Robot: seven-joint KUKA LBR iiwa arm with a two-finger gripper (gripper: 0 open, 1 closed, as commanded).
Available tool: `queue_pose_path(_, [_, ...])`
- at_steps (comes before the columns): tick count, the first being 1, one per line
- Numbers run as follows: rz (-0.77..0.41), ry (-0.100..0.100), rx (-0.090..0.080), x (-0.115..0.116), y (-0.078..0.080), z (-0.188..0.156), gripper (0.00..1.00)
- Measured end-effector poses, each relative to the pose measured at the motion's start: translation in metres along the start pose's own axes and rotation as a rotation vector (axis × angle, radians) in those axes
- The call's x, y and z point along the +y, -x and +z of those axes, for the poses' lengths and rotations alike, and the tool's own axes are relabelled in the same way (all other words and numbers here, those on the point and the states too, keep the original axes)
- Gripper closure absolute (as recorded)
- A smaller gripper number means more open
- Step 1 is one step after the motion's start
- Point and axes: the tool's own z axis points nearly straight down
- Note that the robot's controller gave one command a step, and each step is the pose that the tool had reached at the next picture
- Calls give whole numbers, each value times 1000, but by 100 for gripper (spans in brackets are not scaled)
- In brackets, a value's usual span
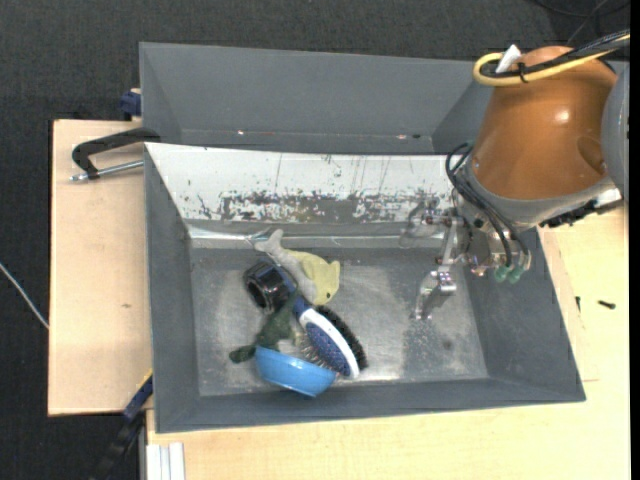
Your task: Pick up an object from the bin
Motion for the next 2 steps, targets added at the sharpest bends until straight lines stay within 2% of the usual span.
queue_pose_path(1, [-182,-5,-9,73,50,178,0])
queue_pose_path(2, [-187,0,-8,65,77,142,0])
